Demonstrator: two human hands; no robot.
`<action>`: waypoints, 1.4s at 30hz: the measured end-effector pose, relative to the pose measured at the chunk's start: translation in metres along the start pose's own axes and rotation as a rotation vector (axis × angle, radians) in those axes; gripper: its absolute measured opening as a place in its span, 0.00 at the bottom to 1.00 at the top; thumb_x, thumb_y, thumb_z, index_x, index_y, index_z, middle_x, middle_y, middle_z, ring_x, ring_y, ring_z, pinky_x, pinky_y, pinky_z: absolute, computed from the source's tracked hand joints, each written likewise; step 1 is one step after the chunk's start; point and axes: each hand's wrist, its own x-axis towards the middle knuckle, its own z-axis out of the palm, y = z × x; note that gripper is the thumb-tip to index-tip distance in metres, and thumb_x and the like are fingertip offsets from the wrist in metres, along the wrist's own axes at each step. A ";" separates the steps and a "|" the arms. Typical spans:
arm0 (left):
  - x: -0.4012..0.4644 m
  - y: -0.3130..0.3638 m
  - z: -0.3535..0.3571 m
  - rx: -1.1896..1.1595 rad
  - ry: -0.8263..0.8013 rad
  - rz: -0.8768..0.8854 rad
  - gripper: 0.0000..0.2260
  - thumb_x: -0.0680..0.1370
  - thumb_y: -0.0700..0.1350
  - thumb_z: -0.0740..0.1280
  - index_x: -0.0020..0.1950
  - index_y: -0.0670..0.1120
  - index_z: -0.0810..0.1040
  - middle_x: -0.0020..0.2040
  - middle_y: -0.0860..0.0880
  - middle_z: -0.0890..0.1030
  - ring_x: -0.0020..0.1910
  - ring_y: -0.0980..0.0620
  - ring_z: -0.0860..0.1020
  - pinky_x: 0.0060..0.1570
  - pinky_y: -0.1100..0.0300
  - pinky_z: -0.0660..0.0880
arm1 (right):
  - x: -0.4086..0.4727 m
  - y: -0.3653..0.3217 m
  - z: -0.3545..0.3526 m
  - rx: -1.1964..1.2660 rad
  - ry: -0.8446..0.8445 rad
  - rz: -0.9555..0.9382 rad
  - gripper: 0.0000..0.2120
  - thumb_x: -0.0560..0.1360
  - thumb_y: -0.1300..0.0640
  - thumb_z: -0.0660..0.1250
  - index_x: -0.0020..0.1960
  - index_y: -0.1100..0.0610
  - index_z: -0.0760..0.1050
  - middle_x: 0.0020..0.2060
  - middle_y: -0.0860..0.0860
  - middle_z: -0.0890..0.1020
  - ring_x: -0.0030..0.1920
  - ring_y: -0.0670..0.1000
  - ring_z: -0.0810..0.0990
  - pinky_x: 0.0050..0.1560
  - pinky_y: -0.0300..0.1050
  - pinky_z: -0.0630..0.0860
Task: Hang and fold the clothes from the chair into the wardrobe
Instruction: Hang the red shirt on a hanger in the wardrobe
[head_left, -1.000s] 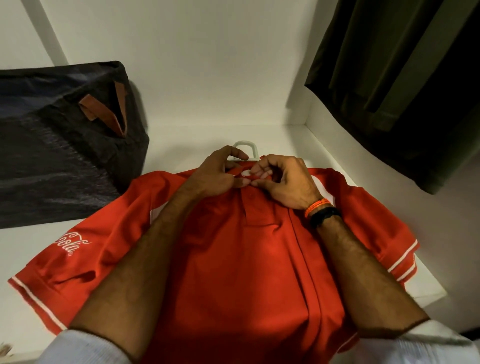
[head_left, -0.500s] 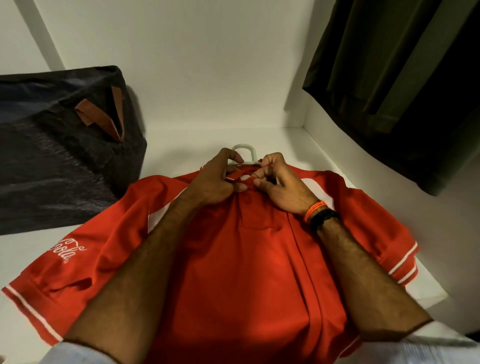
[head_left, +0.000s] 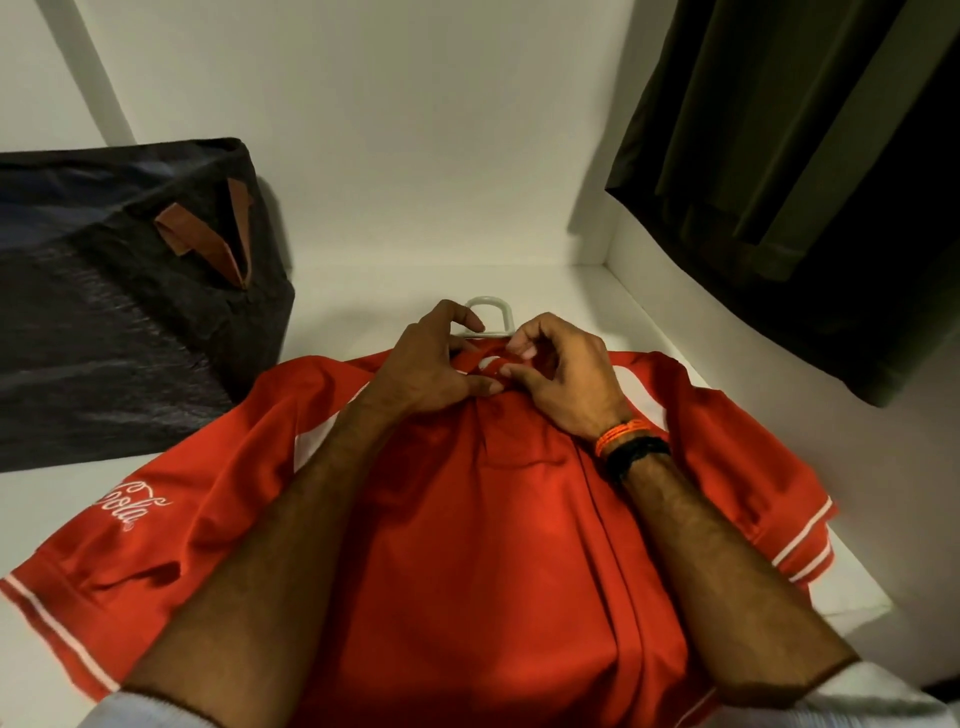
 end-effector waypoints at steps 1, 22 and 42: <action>0.000 0.001 -0.001 0.018 0.003 0.004 0.29 0.62 0.47 0.83 0.56 0.53 0.71 0.51 0.48 0.83 0.42 0.54 0.79 0.42 0.61 0.72 | 0.001 0.002 0.000 -0.041 0.030 -0.012 0.09 0.68 0.59 0.77 0.46 0.55 0.80 0.38 0.44 0.79 0.39 0.38 0.75 0.41 0.26 0.67; 0.021 0.003 -0.009 0.511 0.255 -0.298 0.26 0.72 0.60 0.72 0.61 0.43 0.77 0.61 0.42 0.77 0.63 0.39 0.74 0.61 0.46 0.68 | 0.045 0.006 0.001 -0.555 -0.236 0.408 0.28 0.73 0.42 0.69 0.69 0.52 0.71 0.64 0.55 0.76 0.66 0.59 0.73 0.66 0.58 0.69; -0.036 0.041 -0.055 0.200 0.246 -0.132 0.14 0.69 0.57 0.76 0.51 0.54 0.83 0.59 0.46 0.81 0.60 0.44 0.77 0.55 0.56 0.73 | 0.001 -0.054 -0.045 -0.183 0.123 0.345 0.11 0.70 0.48 0.76 0.48 0.52 0.79 0.38 0.46 0.80 0.40 0.49 0.77 0.42 0.40 0.70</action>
